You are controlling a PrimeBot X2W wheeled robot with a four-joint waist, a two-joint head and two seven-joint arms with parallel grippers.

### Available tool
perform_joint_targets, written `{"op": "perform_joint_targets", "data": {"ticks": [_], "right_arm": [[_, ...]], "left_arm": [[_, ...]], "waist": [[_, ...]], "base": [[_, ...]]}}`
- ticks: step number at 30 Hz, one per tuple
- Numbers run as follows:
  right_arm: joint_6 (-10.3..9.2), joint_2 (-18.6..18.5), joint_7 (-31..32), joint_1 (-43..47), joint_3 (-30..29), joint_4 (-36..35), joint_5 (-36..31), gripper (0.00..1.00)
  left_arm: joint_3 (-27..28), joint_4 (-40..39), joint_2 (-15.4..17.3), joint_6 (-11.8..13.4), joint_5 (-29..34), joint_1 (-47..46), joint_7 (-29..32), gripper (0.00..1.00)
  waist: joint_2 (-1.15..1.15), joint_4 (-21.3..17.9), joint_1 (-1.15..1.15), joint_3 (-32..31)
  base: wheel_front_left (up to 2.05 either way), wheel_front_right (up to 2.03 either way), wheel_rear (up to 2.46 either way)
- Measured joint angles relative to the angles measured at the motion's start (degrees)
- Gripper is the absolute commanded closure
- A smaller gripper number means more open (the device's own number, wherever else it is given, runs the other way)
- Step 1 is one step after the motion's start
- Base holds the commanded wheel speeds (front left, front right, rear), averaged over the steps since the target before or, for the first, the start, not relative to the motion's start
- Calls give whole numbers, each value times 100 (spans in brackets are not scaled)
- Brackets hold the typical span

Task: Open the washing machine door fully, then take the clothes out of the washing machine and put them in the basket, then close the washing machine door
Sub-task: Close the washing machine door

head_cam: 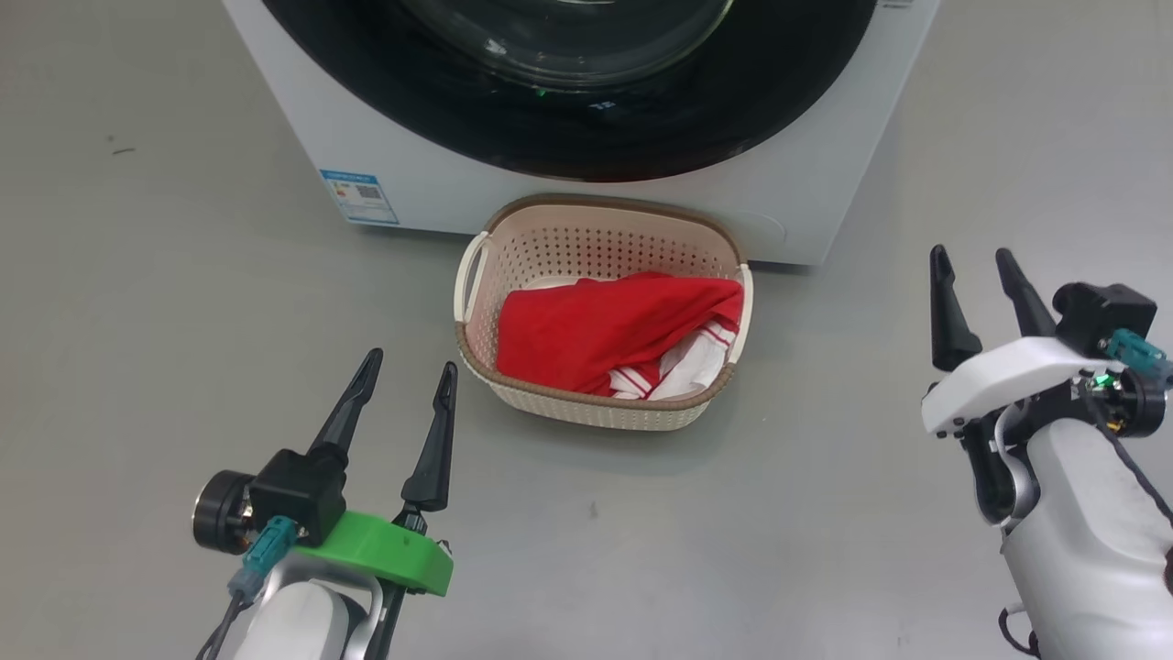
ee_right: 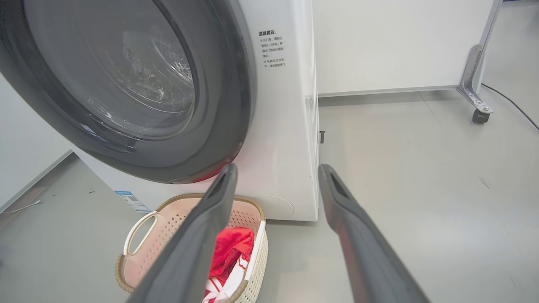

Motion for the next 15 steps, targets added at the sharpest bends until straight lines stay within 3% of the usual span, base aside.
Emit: {"op": "perform_joint_targets", "data": {"ticks": [15], "right_arm": [[-218,261,0,1428,-366,-949,-198,0]], "left_arm": [[192,248,123,-49,0,450,0,0]], "waist": [[0,-784,-1,-713]], "base": [[0,0,0]]}}
